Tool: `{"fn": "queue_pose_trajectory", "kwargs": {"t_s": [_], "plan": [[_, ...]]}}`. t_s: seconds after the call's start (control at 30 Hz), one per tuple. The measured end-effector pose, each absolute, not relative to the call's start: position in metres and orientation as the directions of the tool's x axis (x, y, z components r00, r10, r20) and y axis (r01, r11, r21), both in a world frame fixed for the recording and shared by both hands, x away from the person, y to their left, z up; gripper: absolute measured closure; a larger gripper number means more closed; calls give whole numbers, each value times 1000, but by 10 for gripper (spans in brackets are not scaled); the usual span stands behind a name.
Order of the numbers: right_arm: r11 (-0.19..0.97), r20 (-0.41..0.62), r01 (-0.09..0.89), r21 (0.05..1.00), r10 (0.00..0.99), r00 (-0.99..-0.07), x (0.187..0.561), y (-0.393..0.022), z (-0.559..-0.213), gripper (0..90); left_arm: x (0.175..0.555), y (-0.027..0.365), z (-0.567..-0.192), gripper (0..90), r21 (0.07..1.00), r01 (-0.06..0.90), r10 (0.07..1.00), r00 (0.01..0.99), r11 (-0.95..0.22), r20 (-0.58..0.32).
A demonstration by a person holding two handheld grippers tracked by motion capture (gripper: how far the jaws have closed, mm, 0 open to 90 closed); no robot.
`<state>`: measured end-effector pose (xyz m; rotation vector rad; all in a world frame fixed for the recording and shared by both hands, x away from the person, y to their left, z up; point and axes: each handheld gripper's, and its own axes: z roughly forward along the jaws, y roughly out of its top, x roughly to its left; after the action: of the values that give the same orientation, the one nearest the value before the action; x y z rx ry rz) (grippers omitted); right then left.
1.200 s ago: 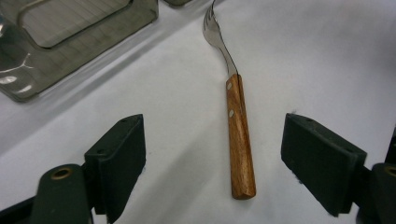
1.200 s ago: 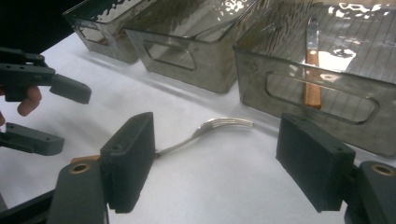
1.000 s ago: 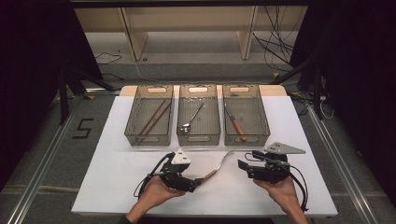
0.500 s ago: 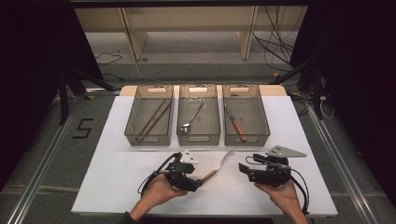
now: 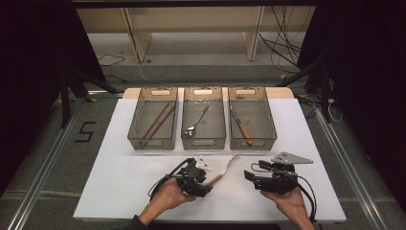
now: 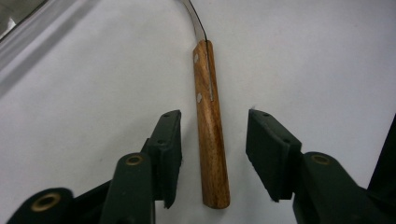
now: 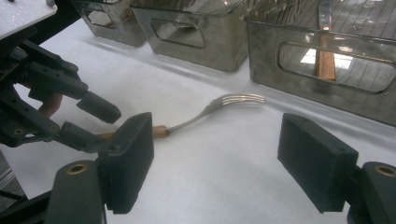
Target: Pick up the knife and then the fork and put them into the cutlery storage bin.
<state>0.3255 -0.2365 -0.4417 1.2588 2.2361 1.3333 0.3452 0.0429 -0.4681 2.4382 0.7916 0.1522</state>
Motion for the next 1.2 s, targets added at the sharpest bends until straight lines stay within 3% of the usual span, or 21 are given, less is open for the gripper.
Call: {"fn": "queue_pose_trajectory", "kwargs": {"t_s": [0.37, 0.67, 1.2], "plan": [[209, 206, 551, 808, 776, -596, 324, -237, -442, 277, 351, 37, -474, 685, 499, 515, 574, 818, -697, -42], [213, 204, 553, 806, 776, -597, 323, -235, -444, 284, 349, 39, -474, 795, 518, 523, 596, 802, -676, -32], [232, 195, 551, 802, 769, -608, 321, -229, -445, 284, 358, 66, -467, 806, 589, 561, 617, 776, -581, -131]]}}
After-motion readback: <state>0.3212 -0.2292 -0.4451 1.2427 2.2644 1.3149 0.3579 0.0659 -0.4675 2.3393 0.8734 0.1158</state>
